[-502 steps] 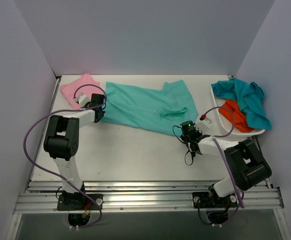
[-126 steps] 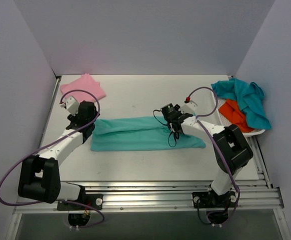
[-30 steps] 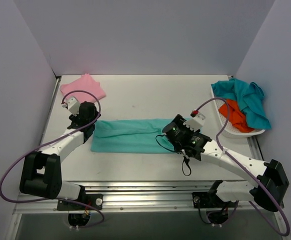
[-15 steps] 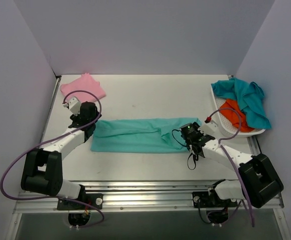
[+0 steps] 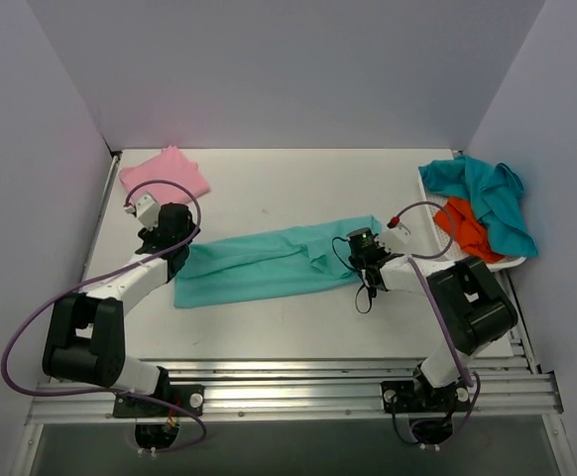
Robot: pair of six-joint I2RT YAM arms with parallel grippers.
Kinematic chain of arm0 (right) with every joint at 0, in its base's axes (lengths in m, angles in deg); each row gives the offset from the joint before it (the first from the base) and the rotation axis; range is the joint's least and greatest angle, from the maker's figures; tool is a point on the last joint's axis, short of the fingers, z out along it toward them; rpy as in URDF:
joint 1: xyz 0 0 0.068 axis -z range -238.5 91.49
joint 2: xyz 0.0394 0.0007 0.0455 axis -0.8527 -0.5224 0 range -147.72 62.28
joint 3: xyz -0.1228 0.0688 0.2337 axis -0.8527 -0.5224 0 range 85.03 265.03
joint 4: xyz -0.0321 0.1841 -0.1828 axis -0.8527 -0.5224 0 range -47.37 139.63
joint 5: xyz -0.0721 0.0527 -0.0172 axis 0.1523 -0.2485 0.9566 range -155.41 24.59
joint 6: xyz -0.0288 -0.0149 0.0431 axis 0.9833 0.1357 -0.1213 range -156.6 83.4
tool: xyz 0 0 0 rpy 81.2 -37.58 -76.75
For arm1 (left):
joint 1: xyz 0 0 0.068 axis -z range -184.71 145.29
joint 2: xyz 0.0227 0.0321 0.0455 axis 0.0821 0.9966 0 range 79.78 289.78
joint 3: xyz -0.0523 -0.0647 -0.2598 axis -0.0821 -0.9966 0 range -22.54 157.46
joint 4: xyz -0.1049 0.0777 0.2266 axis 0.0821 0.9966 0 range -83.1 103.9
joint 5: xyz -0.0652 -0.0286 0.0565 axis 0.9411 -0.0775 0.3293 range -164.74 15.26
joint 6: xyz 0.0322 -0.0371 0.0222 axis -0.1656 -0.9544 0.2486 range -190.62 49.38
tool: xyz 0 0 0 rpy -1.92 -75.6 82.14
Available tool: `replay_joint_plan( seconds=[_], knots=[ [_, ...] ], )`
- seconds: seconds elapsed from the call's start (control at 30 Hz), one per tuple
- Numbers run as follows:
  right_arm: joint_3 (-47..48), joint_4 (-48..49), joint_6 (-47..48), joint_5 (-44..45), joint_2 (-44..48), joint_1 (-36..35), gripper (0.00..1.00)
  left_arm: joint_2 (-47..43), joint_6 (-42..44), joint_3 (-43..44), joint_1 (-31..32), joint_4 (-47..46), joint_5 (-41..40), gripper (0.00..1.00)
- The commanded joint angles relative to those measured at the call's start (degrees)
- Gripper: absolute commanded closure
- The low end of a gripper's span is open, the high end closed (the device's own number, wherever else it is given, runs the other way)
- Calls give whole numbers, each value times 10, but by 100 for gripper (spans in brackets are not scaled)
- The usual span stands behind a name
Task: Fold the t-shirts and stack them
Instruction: Rotate the tshirt 90 degrees
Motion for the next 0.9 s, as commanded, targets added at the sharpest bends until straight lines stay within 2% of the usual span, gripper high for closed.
replay_joint_plan(
  seconds=[0.0,0.17,0.27,0.43,0.57,0.6,0.77,0.8,0.83,0.87],
  knots=[
    [-12,17,12,-74,-56,17,100,3,12,23,-9,-23,-11,30],
    [6,30,4,-69,-85,22,100,14,11,27,-12,-32,0,30],
    [61,11,3,-46,-100,23,100,28,10,34,-12,-36,8,31],
    [282,-45,32,-20,-177,33,100,31,11,37,-12,-32,8,32],
    [490,-98,75,-15,-316,53,100,19,10,32,-12,-36,8,32],
    [574,-97,84,-17,-343,56,100,17,11,31,-11,-36,8,32],
    [781,-4,133,-80,-517,85,100,9,11,33,-11,-32,8,33],
    [810,9,133,-138,-540,89,96,7,11,34,-10,-30,10,33],
    [871,21,131,-168,-581,94,81,1,11,33,-10,-28,11,33],
    [898,21,131,-192,-597,97,41,-1,11,31,-10,-29,13,33]
  ],
)
